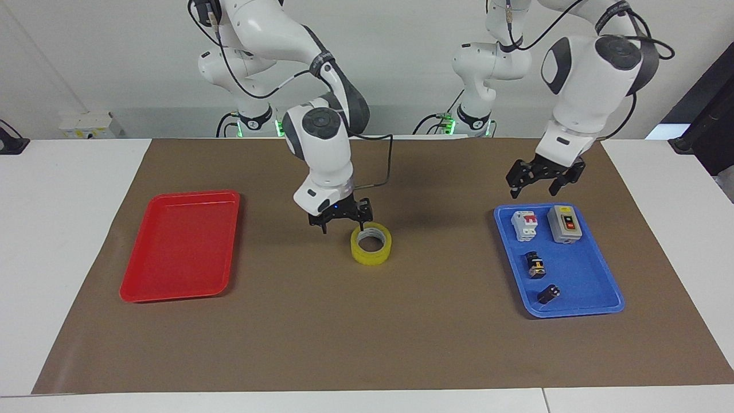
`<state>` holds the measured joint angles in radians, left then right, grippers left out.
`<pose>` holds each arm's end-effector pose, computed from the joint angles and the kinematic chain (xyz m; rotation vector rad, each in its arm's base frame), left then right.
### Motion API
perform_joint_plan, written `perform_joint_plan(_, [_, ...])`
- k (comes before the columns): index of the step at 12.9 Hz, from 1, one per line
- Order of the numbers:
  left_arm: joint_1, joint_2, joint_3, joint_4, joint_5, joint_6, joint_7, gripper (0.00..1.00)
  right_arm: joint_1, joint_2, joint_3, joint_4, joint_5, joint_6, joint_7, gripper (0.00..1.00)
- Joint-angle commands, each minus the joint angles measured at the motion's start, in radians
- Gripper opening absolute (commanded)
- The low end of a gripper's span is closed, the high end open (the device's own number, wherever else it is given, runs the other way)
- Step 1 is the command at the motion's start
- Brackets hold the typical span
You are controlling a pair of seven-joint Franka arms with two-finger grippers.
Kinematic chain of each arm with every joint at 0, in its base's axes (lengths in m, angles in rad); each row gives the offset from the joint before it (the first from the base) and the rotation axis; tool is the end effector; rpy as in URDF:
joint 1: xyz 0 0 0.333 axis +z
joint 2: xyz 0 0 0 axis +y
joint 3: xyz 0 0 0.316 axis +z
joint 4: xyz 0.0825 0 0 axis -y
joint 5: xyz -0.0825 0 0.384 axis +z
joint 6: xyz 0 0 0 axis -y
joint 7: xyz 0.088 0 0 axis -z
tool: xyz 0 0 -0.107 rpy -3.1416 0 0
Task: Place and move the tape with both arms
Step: 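Grasp the tape with the right gripper while the left gripper withdraws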
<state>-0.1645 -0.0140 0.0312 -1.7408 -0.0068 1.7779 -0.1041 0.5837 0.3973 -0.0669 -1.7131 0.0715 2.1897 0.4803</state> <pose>0.5585 -0.0754 0.5696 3.1272 -0.0437 0.0780 0.5759 0.3353 0.3668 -3.0719 -0.0055 -0.0835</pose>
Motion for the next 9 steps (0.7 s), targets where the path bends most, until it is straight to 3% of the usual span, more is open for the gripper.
perform_joint_plan(1, [0.075, 0.023, -0.004, 0.121, -0.047, -0.141, 0.137, 1.0, 0.019, 0.015, -0.007, -0.042, -0.007, 0.064, 0.014, 1.0])
perform_joint_plan(3, [0.098, 0.025, -0.004, 0.168, -0.059, -0.195, 0.17, 1.0, 0.022, 0.009, -0.007, -0.113, -0.016, 0.129, 0.012, 0.97])
perform_joint_plan(4, [0.106, 0.019, -0.004, 0.158, -0.061, -0.21, 0.17, 1.0, 0.021, 0.009, -0.007, -0.123, -0.021, 0.148, 0.009, 0.89])
perform_joint_plan(5, [0.112, 0.005, -0.004, 0.132, -0.061, -0.241, 0.17, 1.0, 0.021, 0.008, -0.007, -0.123, -0.022, 0.147, 0.009, 0.76])
perform_joint_plan(7, [0.115, -0.014, -0.001, 0.11, -0.059, -0.253, 0.17, 1.0, 0.021, 0.006, -0.007, -0.128, -0.024, 0.142, 0.006, 0.24])
perform_joint_plan(8, [0.115, -0.014, -0.001, 0.109, -0.059, -0.253, 0.17, 1.0, 0.019, 0.006, -0.007, -0.128, -0.024, 0.14, 0.004, 0.03])
perform_joint_plan(9, [0.115, -0.014, -0.001, 0.109, -0.059, -0.249, 0.17, 1.0, 0.019, 0.006, -0.007, -0.126, -0.024, 0.133, 0.004, 0.0])
